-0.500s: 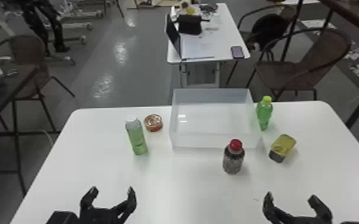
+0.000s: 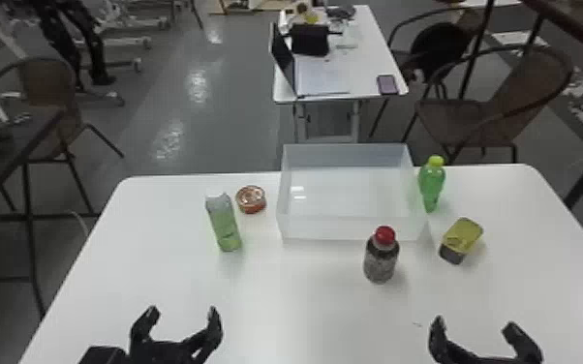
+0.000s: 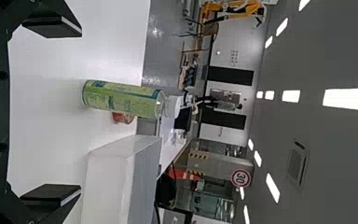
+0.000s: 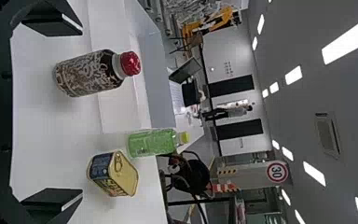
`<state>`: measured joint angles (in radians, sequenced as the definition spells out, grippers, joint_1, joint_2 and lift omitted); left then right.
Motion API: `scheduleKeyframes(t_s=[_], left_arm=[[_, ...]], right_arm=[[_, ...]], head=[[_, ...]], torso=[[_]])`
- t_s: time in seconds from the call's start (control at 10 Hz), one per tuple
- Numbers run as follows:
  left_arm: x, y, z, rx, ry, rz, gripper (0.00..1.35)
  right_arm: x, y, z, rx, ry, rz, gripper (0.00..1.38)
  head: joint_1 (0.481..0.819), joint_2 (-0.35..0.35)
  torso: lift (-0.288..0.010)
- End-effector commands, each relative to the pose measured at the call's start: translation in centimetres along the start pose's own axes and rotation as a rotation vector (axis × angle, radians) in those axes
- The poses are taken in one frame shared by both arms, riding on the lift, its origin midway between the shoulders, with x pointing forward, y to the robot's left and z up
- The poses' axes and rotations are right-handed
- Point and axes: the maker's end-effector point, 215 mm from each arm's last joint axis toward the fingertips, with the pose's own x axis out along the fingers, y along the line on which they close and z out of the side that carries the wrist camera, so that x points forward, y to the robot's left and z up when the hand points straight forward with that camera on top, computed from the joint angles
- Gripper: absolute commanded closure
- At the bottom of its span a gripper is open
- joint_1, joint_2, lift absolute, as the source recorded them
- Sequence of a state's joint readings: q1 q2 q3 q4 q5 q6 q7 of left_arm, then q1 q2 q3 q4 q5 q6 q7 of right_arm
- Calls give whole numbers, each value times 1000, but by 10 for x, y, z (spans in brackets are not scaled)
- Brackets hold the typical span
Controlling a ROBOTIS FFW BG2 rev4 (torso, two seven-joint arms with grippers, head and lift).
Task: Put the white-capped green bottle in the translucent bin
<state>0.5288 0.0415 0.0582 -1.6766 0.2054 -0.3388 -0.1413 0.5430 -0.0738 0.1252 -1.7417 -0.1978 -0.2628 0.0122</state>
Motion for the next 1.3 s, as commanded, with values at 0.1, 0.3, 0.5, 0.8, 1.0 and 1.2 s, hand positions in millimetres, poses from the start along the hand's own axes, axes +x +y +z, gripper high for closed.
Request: scheduleKeyframes(t_s=[0.1,0.3,0.5,0.8,1.0,1.2], left_arm=[[0,0,0,6,2,-1,122],[13,0,-3,8,5,-21,122],[47,-2,-14,8,34,-93,127],[90,12,-24,79,80,-147,127],[108,36,-30,118,122,-120,128],[137,41,-42,122,175,-149,122]], right_arm=[[-2,4,-4,3,10,1,82],[-2,4,-3,3,9,2,82],[1,3,-2,3,6,2,82],[11,9,4,2,-9,15,81],[12,8,4,6,-9,13,79],[15,9,4,13,-11,15,79]], head=[[695,112],[695,114],[695,108],[695,93],[695,116],[695,134]], torso=[[-27],[-27],[-27],[-27],[-27],[-27]])
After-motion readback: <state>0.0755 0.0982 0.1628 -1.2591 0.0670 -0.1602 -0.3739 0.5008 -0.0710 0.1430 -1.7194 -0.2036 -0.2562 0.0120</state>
